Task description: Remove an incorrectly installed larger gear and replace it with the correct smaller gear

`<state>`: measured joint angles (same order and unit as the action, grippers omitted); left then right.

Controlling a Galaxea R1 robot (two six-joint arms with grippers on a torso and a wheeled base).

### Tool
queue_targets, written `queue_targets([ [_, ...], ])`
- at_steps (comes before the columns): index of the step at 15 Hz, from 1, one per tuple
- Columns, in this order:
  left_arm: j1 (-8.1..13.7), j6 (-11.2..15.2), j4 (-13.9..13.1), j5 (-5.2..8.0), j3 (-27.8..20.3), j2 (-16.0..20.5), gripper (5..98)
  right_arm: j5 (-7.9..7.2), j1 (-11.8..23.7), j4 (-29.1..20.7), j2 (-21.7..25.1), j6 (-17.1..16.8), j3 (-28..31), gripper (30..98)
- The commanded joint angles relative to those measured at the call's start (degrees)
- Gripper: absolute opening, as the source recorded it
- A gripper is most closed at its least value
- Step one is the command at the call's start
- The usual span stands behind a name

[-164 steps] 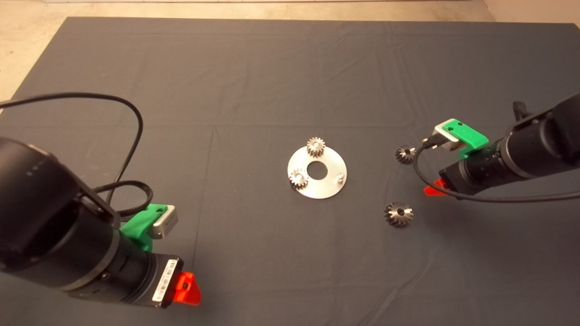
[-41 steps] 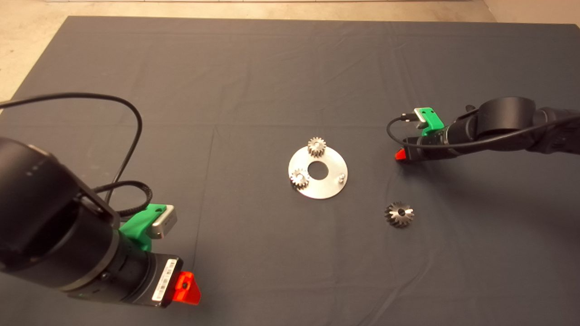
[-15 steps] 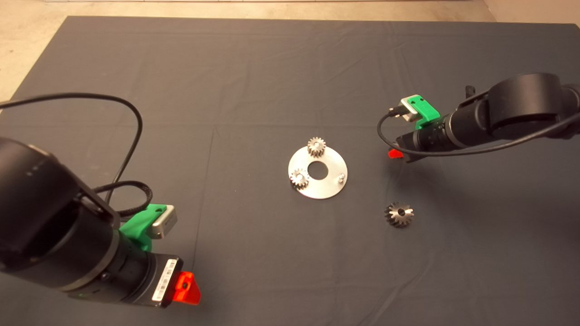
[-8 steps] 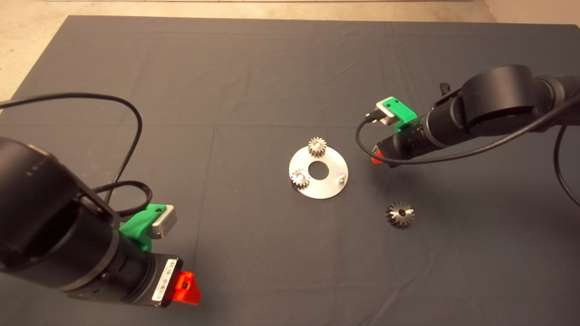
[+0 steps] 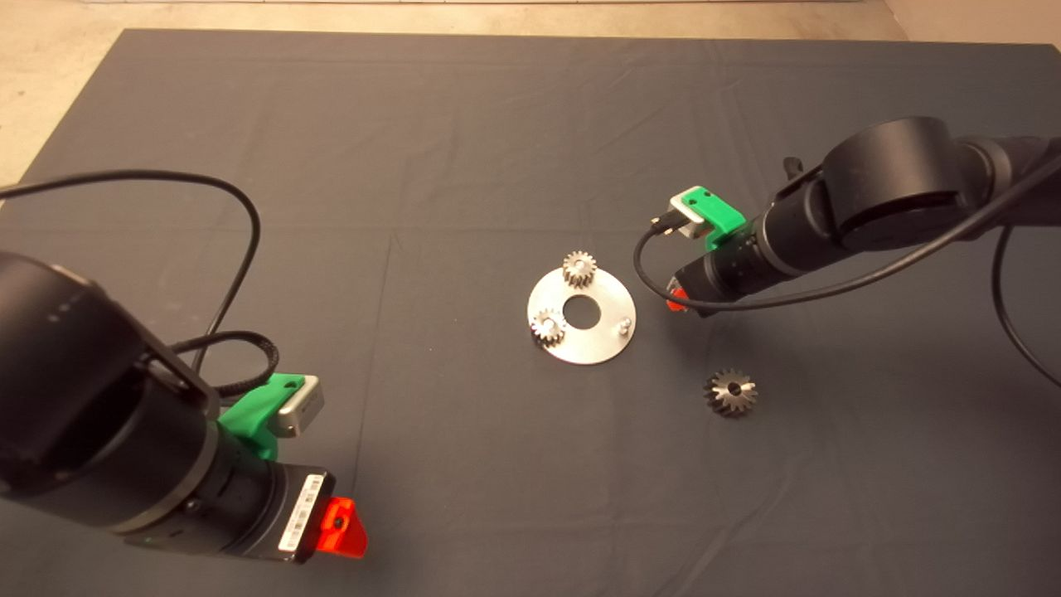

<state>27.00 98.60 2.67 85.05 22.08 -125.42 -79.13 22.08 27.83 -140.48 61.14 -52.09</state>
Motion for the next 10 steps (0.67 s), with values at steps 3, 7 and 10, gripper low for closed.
queue_targets([
  [3, 0.4, 0.5, -0.4, 0.11, -0.8, 0.1, 97.6, 0.2, 1.7, -1.3, -2.2, -0.1, -0.5, 40.1],
  [7, 0.4, 0.5, -0.5, 0.2, -0.8, 0.1, 97.6, 0.12, 1.7, -1.3, -3.5, -0.2, -0.9, 40.1],
  [10, 0.4, 0.5, -0.4, 0.2, -0.8, 0.1, 97.5, 0.12, 1.6, -1.3, -3.7, -0.2, -0.9, 40.0],
])
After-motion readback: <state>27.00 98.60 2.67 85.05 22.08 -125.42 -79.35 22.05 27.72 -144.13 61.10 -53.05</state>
